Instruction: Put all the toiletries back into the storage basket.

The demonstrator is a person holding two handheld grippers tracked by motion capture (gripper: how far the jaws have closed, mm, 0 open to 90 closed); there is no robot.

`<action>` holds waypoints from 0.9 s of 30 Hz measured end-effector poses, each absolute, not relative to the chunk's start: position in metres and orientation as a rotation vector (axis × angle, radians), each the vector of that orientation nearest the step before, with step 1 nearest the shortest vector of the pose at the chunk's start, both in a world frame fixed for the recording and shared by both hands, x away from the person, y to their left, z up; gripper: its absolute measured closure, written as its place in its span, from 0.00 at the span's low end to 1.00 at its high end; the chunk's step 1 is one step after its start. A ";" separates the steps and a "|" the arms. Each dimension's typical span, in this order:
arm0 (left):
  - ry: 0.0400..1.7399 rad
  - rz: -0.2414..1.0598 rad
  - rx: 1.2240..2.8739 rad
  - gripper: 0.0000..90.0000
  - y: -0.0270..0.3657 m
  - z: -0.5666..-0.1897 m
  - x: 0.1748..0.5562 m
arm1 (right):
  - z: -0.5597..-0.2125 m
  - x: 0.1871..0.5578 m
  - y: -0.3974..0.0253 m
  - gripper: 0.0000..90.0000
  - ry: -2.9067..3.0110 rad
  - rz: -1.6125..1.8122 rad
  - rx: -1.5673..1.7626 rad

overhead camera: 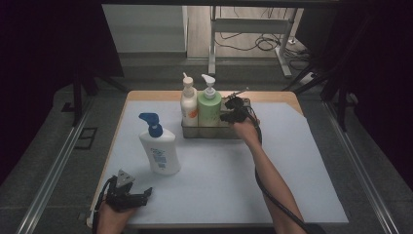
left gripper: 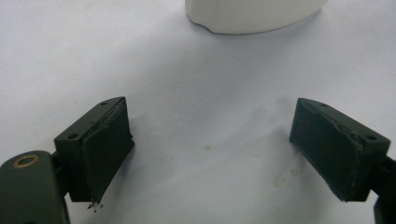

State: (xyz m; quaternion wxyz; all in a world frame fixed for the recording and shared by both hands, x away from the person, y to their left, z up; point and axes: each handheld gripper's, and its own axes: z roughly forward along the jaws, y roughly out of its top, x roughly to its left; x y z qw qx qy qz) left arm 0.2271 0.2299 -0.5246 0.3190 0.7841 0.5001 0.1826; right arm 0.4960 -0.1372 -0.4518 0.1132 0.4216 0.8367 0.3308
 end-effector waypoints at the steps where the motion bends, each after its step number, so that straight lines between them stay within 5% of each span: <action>1: 1.315 0.481 2.062 0.13 0.230 -0.525 0.227 | -0.452 0.495 -0.138 0.95 2.452 0.970 1.233; 27: 1.317 0.479 2.060 0.13 0.230 -0.525 0.227 | -0.425 0.461 -0.168 0.66 2.440 1.061 1.123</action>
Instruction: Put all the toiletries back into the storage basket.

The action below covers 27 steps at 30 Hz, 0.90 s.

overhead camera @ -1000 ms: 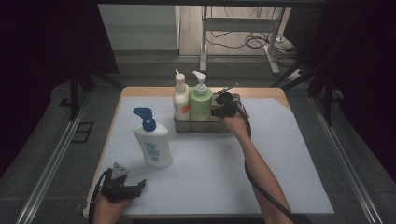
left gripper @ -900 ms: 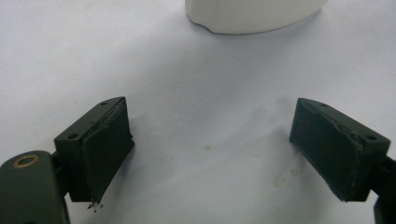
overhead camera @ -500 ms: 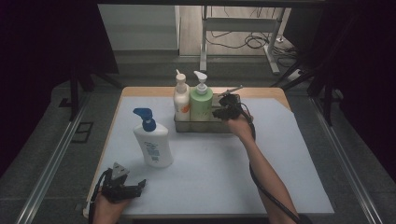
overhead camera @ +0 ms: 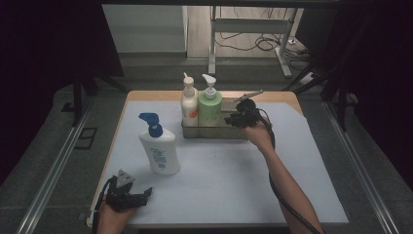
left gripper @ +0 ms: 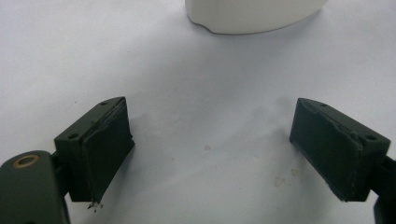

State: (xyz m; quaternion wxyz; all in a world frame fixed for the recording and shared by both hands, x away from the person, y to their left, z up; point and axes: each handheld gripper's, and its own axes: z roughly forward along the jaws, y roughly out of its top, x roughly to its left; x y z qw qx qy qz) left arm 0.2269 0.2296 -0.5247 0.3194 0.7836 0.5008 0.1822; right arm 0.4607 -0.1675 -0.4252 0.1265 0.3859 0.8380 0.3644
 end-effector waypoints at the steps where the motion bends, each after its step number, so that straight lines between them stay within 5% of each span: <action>1: 1.317 0.478 2.060 0.14 0.230 -0.525 0.227 | -0.424 0.459 -0.168 0.64 2.441 1.061 1.117; 15: 1.317 0.479 2.060 0.13 0.230 -0.525 0.227 | -0.414 0.437 -0.173 0.29 2.453 1.055 1.037; 27: 1.317 0.479 2.060 0.14 0.229 -0.525 0.227 | -0.406 0.412 -0.179 0.20 2.480 1.045 0.935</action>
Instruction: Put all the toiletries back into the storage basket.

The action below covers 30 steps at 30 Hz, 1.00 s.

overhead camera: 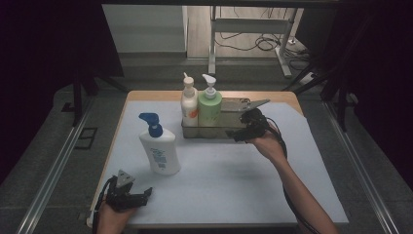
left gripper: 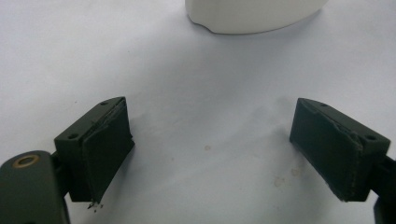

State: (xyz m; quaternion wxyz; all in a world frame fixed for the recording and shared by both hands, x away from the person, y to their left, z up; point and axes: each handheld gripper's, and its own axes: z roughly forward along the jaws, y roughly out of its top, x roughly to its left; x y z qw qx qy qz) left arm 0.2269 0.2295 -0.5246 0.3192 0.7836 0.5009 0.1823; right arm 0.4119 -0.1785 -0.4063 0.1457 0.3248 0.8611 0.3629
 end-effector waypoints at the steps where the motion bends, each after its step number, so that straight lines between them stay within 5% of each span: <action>1: 1.317 0.480 2.060 0.14 0.229 -0.525 0.227 | -0.406 0.410 -0.179 0.19 2.483 1.046 0.929; 19: 1.317 0.480 2.062 0.14 0.229 -0.525 0.227 | -0.411 0.372 -0.203 0.00 2.502 1.005 0.865; 30: 1.317 0.478 2.062 0.14 0.230 -0.524 0.227 | -0.422 0.344 -0.222 0.00 2.488 1.013 0.870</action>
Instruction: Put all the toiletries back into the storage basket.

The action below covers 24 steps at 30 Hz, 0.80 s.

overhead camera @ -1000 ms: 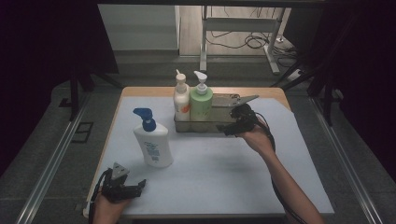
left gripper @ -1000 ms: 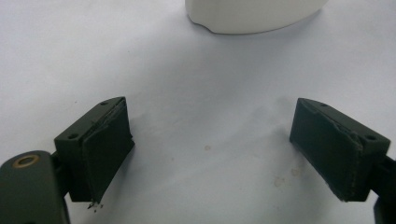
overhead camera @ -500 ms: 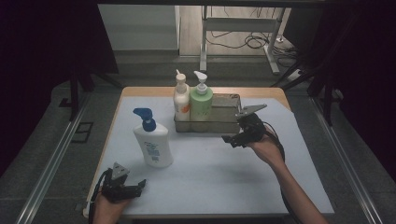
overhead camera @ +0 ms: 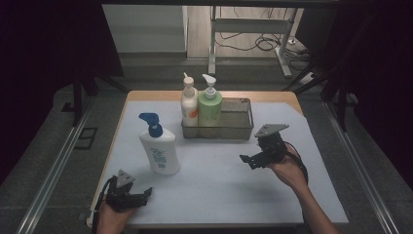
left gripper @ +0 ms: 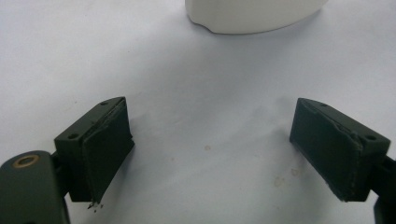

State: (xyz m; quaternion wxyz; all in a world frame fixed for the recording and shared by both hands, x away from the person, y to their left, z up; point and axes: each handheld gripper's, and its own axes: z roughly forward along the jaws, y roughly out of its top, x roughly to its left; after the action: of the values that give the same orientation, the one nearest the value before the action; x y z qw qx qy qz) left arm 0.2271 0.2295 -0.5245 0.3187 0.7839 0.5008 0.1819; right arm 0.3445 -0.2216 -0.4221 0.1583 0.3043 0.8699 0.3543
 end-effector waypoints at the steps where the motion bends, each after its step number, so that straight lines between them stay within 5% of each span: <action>1: 1.317 0.478 2.062 0.14 0.230 -0.524 0.227 | -0.424 0.343 -0.223 0.00 2.487 1.016 0.870; 24: 1.318 0.468 2.073 0.15 0.230 -0.522 0.229 | -0.490 0.314 -0.248 0.00 2.499 0.999 0.978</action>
State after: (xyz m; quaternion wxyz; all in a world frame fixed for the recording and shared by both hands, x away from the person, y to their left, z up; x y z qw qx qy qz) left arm 0.2286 0.2302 -0.5219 0.3150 0.7868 0.5002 0.1778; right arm 0.3136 -0.2481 -0.4901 0.1385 0.3381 0.8644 0.3454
